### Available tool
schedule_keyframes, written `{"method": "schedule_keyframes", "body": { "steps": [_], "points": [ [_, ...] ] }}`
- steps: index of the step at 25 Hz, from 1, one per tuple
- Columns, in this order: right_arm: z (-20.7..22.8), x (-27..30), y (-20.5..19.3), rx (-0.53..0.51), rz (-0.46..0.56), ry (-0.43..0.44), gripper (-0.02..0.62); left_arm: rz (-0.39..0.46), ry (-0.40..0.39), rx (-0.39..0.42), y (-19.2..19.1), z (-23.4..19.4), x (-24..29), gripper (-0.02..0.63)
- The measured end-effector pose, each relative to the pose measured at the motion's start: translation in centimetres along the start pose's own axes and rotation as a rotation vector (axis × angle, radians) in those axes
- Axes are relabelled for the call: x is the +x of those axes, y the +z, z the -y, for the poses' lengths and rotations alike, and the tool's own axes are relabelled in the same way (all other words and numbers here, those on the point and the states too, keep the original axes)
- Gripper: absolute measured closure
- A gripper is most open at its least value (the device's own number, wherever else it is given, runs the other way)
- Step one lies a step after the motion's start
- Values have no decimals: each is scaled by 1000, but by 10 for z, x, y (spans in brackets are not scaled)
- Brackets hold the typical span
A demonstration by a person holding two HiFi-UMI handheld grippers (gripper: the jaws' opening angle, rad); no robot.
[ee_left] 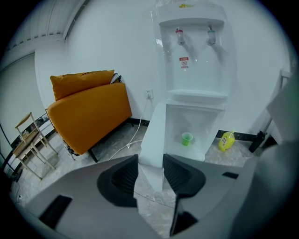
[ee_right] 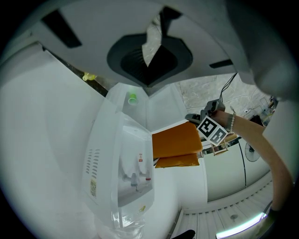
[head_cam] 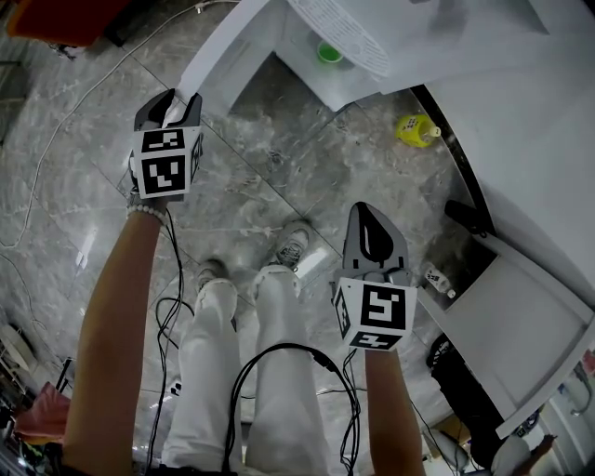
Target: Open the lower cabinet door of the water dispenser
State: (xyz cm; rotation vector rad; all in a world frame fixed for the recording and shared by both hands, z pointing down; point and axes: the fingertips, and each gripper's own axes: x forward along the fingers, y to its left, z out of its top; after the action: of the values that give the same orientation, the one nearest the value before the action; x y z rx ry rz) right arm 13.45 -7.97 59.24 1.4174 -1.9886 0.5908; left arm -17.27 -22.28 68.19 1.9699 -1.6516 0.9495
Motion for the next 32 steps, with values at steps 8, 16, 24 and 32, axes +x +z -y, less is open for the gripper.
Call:
{"method": "schedule_keyframes", "body": {
  "steps": [8, 16, 24, 32],
  "points": [
    [0, 7, 2, -7, -2, 3, 591, 3, 38, -3, 0, -18, 5, 428],
    [-3, 10, 3, -16, 0, 8, 591, 6, 58, 20, 4, -37, 9, 430],
    [-5, 12, 1, -17, -1, 15, 591, -13, 108, -15, 4, -52, 13, 443],
    [-12, 9, 12, -19, 4, 21, 591, 53, 74, -37, 20, -19, -14, 487]
  ]
}}
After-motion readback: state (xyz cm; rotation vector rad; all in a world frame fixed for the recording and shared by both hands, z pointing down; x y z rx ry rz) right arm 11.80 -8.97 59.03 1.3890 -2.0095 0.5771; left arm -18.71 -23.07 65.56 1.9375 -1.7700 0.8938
